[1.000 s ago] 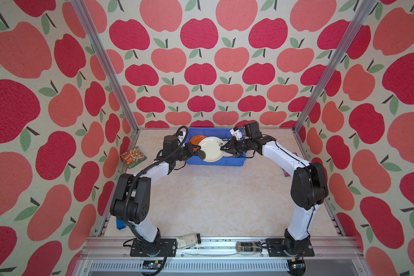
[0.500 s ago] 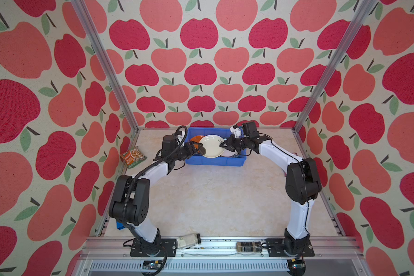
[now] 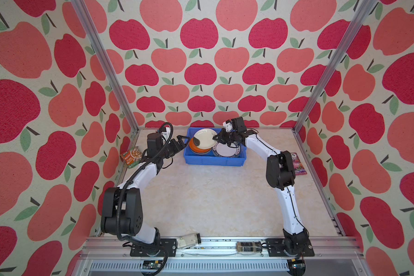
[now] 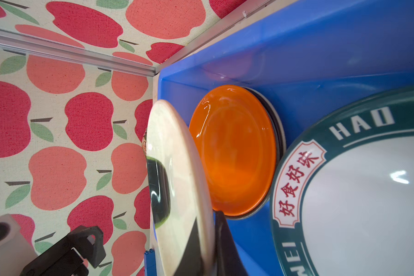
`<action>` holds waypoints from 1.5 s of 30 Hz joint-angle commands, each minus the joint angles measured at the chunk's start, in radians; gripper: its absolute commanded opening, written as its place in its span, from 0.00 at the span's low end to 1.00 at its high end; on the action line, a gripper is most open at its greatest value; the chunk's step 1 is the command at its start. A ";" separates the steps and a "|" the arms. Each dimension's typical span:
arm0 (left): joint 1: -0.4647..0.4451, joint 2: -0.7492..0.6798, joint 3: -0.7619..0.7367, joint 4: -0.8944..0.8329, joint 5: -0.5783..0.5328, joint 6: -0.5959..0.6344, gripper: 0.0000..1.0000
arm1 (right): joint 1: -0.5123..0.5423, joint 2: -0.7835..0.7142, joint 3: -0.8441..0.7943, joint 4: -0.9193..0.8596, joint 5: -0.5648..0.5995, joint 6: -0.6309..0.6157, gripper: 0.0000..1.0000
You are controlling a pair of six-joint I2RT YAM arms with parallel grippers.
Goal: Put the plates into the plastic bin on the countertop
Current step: 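Lower the cream plate into the bin against the orange plates with both grippers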
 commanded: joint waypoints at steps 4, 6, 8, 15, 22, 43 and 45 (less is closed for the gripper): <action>0.010 -0.008 -0.019 0.002 0.006 0.033 0.99 | 0.012 0.105 0.135 -0.042 0.017 0.042 0.00; 0.010 -0.006 -0.023 0.005 0.007 0.034 0.99 | 0.014 0.134 0.164 -0.047 0.015 0.050 0.00; 0.013 -0.006 -0.032 0.011 0.004 0.032 0.99 | 0.017 0.158 0.198 -0.065 0.017 0.049 0.00; 0.016 0.019 -0.034 0.025 0.020 0.024 0.99 | 0.027 0.228 0.294 -0.092 0.018 0.059 0.00; 0.017 0.022 -0.050 0.048 0.024 0.008 0.99 | 0.039 0.280 0.359 -0.122 0.020 0.062 0.01; 0.009 0.030 -0.033 0.050 0.021 0.006 0.99 | 0.057 0.221 0.417 -0.338 0.135 -0.108 0.36; 0.007 0.031 -0.035 0.053 0.019 0.004 0.99 | 0.059 0.205 0.410 -0.365 0.151 -0.128 0.37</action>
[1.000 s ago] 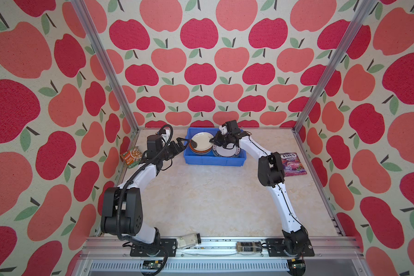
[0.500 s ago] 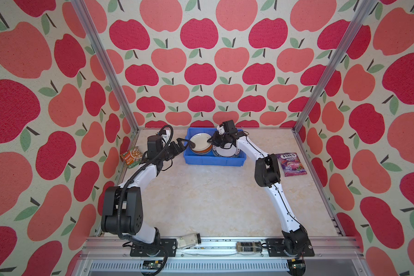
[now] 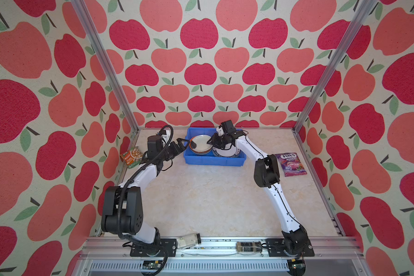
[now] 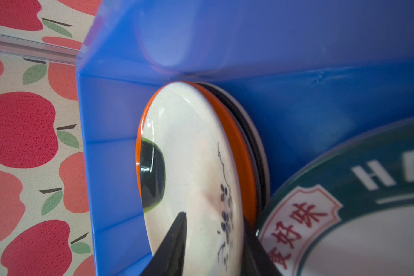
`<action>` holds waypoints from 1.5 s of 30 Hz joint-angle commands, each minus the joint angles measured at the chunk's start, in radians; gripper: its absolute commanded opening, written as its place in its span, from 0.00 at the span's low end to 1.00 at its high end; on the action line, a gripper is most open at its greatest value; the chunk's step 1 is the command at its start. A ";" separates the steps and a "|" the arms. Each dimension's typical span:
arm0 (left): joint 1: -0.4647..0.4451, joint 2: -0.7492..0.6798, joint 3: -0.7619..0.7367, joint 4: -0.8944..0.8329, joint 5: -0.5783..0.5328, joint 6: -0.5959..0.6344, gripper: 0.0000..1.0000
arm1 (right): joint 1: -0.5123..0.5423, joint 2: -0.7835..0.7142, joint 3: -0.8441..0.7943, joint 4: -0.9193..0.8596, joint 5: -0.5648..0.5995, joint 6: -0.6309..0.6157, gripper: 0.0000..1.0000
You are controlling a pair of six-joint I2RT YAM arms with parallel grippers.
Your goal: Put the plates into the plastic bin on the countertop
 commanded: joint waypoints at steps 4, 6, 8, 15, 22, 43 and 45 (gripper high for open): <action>-0.005 0.018 0.004 0.040 0.010 -0.002 0.99 | 0.007 -0.097 -0.014 -0.105 0.073 -0.095 0.37; -0.006 0.023 0.007 0.040 0.011 -0.001 0.99 | 0.007 -0.104 -0.018 -0.112 0.076 -0.103 0.37; -0.007 0.029 0.010 0.040 0.014 -0.001 0.99 | 0.005 -0.107 -0.019 -0.125 0.080 -0.109 0.37; -0.009 0.044 0.017 0.047 0.013 -0.004 0.99 | 0.001 -0.141 -0.080 -0.118 0.088 -0.124 0.38; -0.015 0.079 0.029 0.065 0.020 -0.013 0.99 | -0.007 -0.146 -0.107 -0.106 0.084 -0.124 0.36; -0.004 0.114 0.024 0.073 0.026 -0.014 0.99 | -0.007 -0.039 0.004 -0.082 0.033 -0.083 0.10; -0.001 0.118 0.023 0.076 0.030 -0.016 0.99 | -0.008 -0.029 0.021 -0.096 0.034 -0.083 0.09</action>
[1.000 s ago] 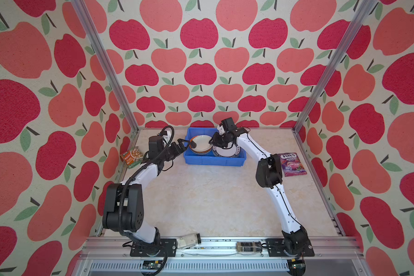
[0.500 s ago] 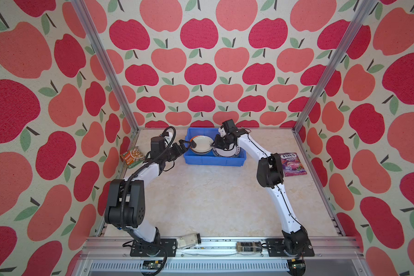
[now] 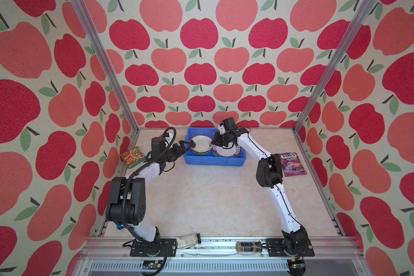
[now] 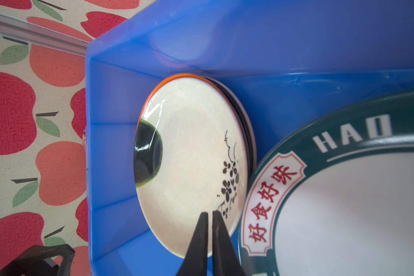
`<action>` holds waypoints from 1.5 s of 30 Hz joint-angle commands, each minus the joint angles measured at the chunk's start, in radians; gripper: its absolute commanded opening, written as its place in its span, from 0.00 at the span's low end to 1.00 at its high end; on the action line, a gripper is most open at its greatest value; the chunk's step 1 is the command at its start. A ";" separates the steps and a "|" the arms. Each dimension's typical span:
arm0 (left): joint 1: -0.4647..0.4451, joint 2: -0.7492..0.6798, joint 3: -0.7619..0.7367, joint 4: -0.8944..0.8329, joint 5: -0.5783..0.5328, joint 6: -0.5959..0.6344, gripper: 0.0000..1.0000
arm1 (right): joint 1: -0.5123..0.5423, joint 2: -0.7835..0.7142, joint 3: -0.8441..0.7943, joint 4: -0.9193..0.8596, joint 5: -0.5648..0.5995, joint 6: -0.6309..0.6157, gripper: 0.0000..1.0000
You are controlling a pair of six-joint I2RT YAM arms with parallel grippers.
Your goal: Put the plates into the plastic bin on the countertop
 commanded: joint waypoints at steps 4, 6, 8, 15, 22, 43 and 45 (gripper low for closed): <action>0.009 0.011 0.013 0.046 0.025 -0.012 0.99 | 0.001 0.033 0.038 -0.025 -0.013 0.006 0.09; 0.011 0.014 0.015 0.049 0.028 -0.013 0.99 | 0.003 0.034 0.032 -0.026 -0.011 0.005 0.09; 0.011 0.017 0.013 0.053 0.030 -0.016 0.99 | 0.006 0.036 0.025 -0.026 -0.011 0.004 0.09; 0.014 0.021 0.012 0.052 0.034 -0.016 0.99 | 0.022 0.073 0.022 -0.022 -0.017 0.007 0.09; 0.015 0.012 0.009 0.050 0.030 -0.015 0.99 | 0.026 0.056 -0.002 0.016 -0.025 0.015 0.09; -0.084 -0.219 0.056 -0.117 -0.380 0.279 0.99 | -0.057 -0.669 -0.661 0.438 -0.114 -0.232 1.00; -0.141 -0.274 0.028 -0.117 -0.496 0.394 0.99 | -0.068 -0.789 -0.806 0.436 -0.029 -0.291 1.00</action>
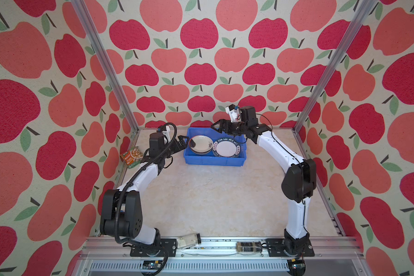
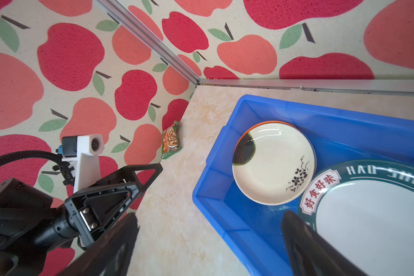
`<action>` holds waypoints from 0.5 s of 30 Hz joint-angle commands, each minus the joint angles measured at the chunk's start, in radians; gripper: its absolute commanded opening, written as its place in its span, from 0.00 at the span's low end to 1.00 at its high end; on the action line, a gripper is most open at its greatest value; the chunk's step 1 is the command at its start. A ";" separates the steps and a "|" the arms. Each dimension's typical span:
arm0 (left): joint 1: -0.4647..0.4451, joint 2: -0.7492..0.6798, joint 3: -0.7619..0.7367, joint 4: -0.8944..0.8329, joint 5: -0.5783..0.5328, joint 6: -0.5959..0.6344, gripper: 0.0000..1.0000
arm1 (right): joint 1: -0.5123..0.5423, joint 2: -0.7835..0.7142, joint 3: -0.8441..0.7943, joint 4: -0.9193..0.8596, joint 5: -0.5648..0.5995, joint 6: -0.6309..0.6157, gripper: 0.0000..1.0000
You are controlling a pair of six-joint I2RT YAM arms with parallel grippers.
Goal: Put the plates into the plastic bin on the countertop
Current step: 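Open the right gripper and raise both grippers out of the bin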
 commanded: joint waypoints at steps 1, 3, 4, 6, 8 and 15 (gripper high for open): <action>-0.093 -0.103 -0.035 -0.014 -0.255 0.249 0.99 | -0.024 -0.152 -0.218 0.061 0.133 -0.137 1.00; -0.152 -0.143 -0.077 -0.008 -0.335 0.355 0.99 | -0.026 -0.269 -0.373 0.101 0.264 -0.177 1.00; -0.181 -0.165 -0.105 -0.003 -0.370 0.405 0.99 | -0.026 -0.328 -0.471 0.148 0.324 -0.190 1.00; -0.223 -0.201 -0.180 0.036 -0.440 0.455 0.99 | -0.024 -0.429 -0.627 0.219 0.407 -0.210 1.00; -0.248 -0.252 -0.255 0.078 -0.500 0.445 0.99 | -0.015 -0.517 -0.770 0.271 0.466 -0.221 1.00; -0.279 -0.539 -0.536 0.078 -0.767 0.418 0.99 | 0.100 -0.742 -1.016 0.243 0.712 -0.413 1.00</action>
